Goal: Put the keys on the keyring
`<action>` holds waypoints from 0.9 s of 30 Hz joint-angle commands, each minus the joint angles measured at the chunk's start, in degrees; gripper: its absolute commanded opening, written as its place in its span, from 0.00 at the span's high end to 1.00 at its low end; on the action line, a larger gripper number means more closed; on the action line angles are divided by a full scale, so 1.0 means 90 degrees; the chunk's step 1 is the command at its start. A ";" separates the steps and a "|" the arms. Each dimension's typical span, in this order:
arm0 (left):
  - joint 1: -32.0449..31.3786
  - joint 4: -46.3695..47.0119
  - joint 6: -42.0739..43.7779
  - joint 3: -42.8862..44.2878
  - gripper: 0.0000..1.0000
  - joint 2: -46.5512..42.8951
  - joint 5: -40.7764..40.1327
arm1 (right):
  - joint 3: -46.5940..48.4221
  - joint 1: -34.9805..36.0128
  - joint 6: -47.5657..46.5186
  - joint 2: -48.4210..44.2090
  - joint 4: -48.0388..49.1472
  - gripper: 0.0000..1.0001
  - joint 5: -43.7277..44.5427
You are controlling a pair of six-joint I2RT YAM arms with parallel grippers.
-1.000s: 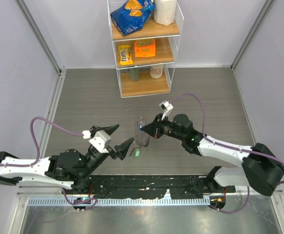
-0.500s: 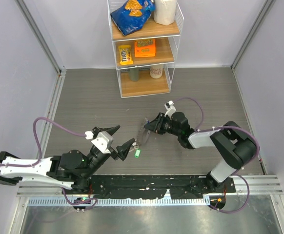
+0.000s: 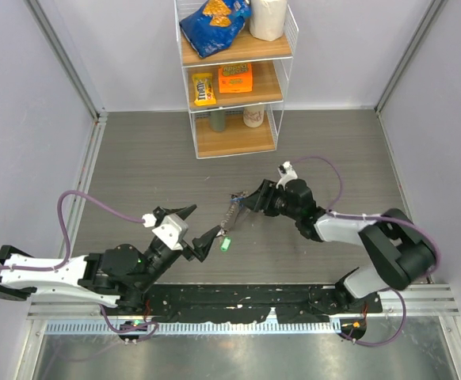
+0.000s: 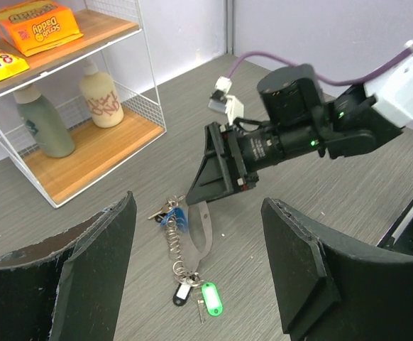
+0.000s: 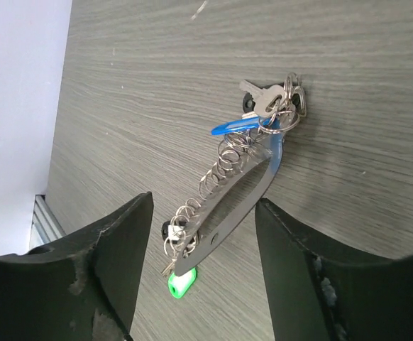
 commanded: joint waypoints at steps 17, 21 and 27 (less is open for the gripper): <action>0.0012 -0.0912 -0.0388 0.0485 0.17 -0.0023 -0.0409 | 0.0854 -0.0006 -0.2412 -0.4231 -0.4167 0.05 0.2134; 0.0012 -0.1137 -0.0418 0.0680 0.07 0.0192 -0.0439 | 0.1216 -0.0006 -0.2764 -0.4807 -0.4540 0.05 0.2329; 0.0012 -0.1381 -0.0437 0.0982 0.00 0.0553 -0.0380 | 0.1968 -0.0006 -0.2941 -0.5033 -0.5302 0.04 0.2583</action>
